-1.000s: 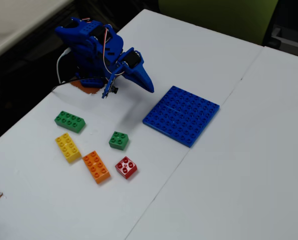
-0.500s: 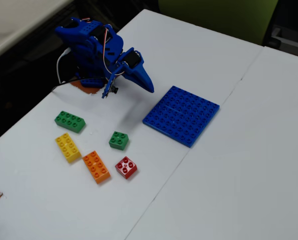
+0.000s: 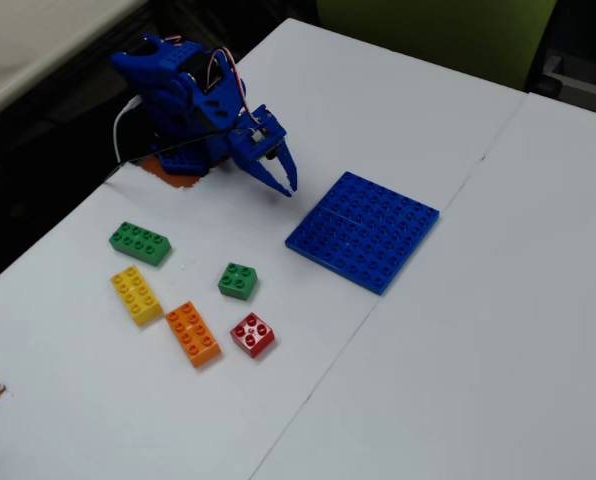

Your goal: Pick up the 2x2 green block and go up the 8x8 blue block.

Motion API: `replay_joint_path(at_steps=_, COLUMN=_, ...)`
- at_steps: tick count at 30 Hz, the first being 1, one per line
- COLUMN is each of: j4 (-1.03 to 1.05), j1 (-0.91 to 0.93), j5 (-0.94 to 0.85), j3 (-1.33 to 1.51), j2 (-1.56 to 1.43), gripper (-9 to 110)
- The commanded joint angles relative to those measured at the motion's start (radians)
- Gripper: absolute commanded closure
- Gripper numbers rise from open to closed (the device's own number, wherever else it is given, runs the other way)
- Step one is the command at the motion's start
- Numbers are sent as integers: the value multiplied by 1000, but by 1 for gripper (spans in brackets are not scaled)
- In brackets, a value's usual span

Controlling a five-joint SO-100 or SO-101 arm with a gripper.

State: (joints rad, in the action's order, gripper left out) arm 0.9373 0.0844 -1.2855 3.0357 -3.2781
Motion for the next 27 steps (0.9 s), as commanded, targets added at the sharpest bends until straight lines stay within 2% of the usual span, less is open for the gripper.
replay_joint_path(at_steps=1, j4=91, j1=25, j5=-137, j3=-57, j2=-40, gripper=88)
replay_joint_path(at_steps=7, j4=247, j1=38, j5=28, j3=-227, j2=-41, gripper=84)
replay_joint_path(at_steps=11, j4=350, j1=23, j5=49, j3=-345, j2=25, gripper=83)
replay_joint_path(at_steps=15, j4=439, j1=35, j5=18, j3=-571, j2=310, gripper=83)
replay_joint_path(at_steps=20, j4=520, j1=172, j5=-25, j3=-902, j2=773, gripper=82)
replay_joint_path(at_steps=27, j4=394, j1=379, j5=21, j3=-986, j2=1072, gripper=82)
